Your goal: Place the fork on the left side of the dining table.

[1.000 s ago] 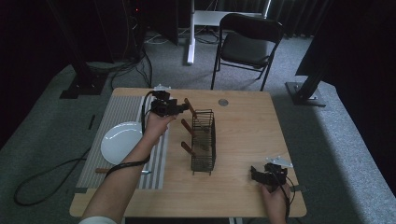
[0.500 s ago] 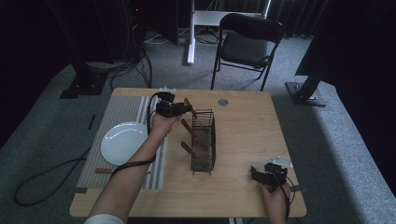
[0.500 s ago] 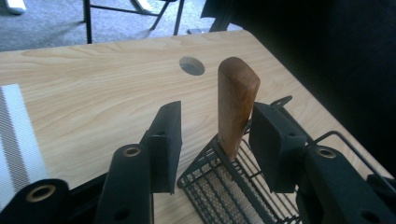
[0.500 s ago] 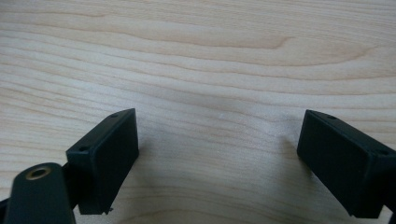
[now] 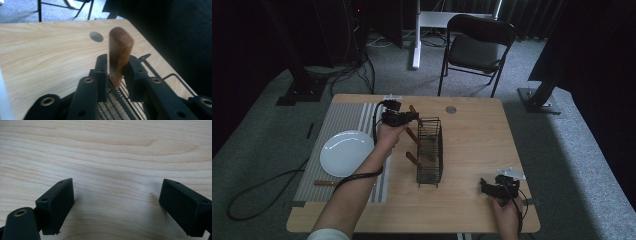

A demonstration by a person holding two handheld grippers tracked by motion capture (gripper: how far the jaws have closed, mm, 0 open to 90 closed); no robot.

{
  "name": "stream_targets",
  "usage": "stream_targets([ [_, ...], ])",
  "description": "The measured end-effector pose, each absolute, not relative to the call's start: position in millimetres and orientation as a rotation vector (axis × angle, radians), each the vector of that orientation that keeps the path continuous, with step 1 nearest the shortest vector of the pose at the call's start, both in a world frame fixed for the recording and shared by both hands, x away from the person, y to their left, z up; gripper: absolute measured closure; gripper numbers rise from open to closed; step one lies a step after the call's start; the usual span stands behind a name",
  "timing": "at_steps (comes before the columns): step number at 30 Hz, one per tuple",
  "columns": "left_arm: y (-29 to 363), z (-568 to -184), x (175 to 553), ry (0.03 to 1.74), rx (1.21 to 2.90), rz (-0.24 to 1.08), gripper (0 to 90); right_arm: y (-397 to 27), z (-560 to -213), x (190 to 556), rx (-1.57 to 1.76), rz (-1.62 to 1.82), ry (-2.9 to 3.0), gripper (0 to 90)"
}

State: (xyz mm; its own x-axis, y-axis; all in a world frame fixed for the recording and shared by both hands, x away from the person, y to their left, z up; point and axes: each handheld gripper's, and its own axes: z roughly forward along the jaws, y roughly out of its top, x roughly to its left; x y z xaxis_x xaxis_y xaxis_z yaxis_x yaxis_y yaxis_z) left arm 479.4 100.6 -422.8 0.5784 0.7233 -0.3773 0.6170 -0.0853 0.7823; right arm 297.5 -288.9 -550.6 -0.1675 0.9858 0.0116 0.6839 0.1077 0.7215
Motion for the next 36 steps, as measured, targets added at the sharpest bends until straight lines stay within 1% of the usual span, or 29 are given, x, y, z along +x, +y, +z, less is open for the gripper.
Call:
stream_targets([
  [5, 100.9, -421.9, 477.8, 1.1, 1.776, 0.129, 76.5, -288.9, -550.6, 297.5, 1.621, 0.826, 1.911, 12.2],
  [8, 101.6, -420.3, 475.8, 1.101, 1.765, 0.143, 80.2, -288.9, -550.5, 297.5, 1.621, 0.825, 1.911, 12.2],
  [15, 100.4, -416.6, 471.6, 1.094, 1.766, 0.147, 80.5, -288.9, -550.5, 297.5, 1.621, 0.825, 1.911, 12.2],
  [26, 109.1, -401.1, 460.5, 1.087, 1.736, 0.139, 80.5, -288.9, -550.6, 297.5, 1.621, 0.825, 1.911, 12.2],
  [36, 119.0, -377.5, 448.2, 1.066, 1.694, 0.156, 80.5, -288.9, -550.5, 297.5, 1.621, 0.825, 1.911, 12.2],
])
